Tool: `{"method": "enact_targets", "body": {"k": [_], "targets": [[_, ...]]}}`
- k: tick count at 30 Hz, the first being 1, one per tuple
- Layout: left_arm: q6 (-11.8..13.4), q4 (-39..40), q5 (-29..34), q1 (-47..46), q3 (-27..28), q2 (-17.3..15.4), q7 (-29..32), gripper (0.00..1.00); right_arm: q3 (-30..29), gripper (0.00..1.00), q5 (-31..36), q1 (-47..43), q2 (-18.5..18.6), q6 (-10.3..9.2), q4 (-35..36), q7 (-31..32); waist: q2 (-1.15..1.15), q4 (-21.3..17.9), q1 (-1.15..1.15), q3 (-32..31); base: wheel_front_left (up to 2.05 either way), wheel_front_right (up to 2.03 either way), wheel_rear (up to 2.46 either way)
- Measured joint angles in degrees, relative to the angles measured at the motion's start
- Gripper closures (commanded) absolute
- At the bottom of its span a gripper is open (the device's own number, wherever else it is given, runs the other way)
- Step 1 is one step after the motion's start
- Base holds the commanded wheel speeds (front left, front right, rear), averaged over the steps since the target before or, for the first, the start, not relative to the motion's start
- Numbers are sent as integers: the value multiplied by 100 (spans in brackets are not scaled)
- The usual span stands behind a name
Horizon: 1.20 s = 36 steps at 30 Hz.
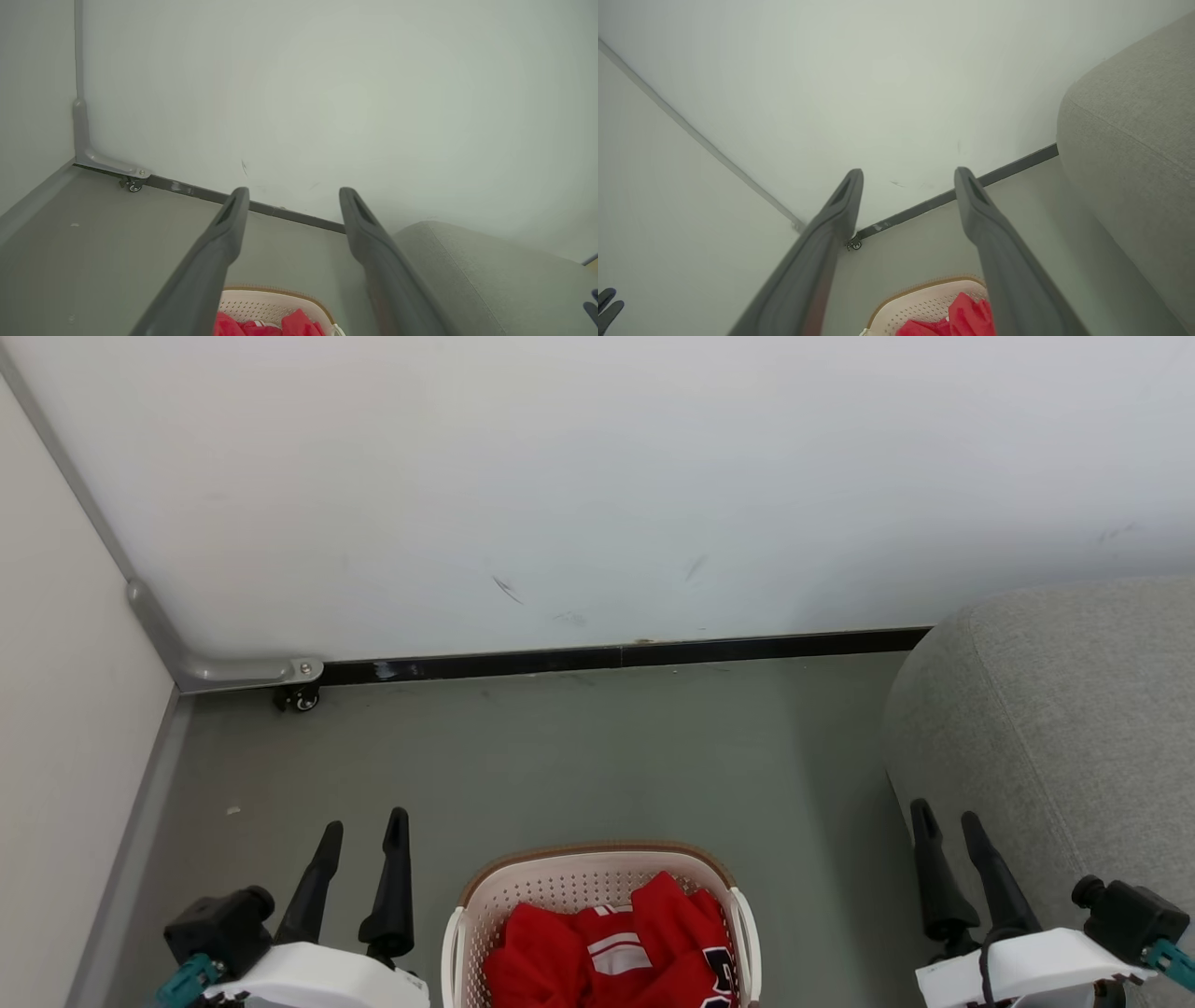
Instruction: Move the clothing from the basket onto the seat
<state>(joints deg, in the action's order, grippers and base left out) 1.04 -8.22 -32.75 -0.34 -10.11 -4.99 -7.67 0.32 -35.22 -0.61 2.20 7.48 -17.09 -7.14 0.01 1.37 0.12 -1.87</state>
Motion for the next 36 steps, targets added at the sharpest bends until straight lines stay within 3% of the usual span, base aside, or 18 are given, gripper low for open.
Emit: {"method": "enact_targets", "body": {"k": [17,32,36], "targets": [[485,-20,1756,112,-353,-70,-371,0,-21,0,1811,0,0,0,-124,-130,0,19,-8,16,0,0,0],[805,-76,2888,129,-510,-104,-655,0,56,0,2828,4,1,0,-136,-355,0,36,-8,27,0,0,0],[813,-122,2939,129,-521,-101,-679,0,111,0,2858,3,1,0,-136,-363,0,37,-9,38,0,0,0]]}}
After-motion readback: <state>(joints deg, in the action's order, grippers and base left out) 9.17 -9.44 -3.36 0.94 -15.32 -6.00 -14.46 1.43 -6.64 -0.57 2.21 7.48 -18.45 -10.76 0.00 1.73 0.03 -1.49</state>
